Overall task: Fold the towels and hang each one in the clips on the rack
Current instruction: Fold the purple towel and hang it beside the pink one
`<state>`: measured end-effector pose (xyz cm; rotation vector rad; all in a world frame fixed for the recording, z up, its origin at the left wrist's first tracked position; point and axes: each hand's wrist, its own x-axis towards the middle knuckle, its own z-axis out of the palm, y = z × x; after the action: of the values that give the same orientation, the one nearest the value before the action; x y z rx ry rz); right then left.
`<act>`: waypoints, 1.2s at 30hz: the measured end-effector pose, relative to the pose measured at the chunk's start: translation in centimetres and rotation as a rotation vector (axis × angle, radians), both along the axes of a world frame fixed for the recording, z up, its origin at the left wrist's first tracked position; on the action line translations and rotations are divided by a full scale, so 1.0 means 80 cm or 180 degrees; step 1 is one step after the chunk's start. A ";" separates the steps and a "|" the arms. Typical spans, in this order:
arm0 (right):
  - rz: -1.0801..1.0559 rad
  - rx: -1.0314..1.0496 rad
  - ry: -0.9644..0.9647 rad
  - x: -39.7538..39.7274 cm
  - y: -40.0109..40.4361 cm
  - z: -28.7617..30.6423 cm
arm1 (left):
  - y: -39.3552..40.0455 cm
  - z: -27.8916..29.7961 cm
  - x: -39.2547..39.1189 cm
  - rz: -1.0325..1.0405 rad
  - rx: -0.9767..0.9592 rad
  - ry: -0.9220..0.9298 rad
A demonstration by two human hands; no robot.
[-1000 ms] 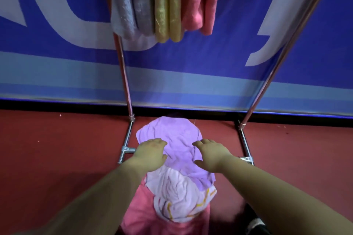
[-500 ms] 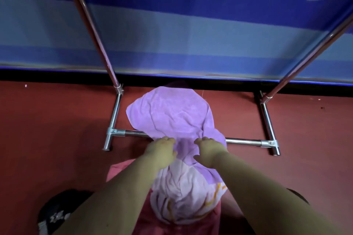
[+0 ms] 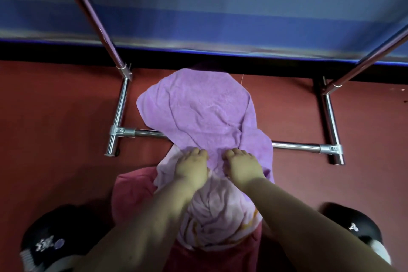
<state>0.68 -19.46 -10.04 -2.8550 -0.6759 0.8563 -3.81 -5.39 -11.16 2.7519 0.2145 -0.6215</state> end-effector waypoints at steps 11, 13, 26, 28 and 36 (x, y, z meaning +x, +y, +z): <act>-0.0933 0.0865 0.0400 0.002 -0.017 0.048 | 0.003 0.042 0.006 0.0756 -0.1600 0.0381; -0.0911 0.1031 0.0240 -0.001 -0.018 0.083 | -0.005 0.077 0.005 0.0916 -0.2119 0.0389; -0.0559 0.2371 -0.0722 -0.088 -0.044 0.384 | -0.006 0.375 -0.070 0.0873 -0.2958 -0.0764; -0.0735 0.2848 -0.0784 -0.110 -0.046 0.428 | -0.005 0.424 -0.087 0.0966 -0.3164 -0.1053; -0.0919 0.3991 -0.0040 -0.195 -0.058 0.473 | -0.031 0.496 -0.171 0.1149 -0.3935 -0.1721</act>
<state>-14.91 -24.11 27.78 -1.7347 -0.4953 0.1926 -17.46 -7.89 28.52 1.5226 0.1213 0.1242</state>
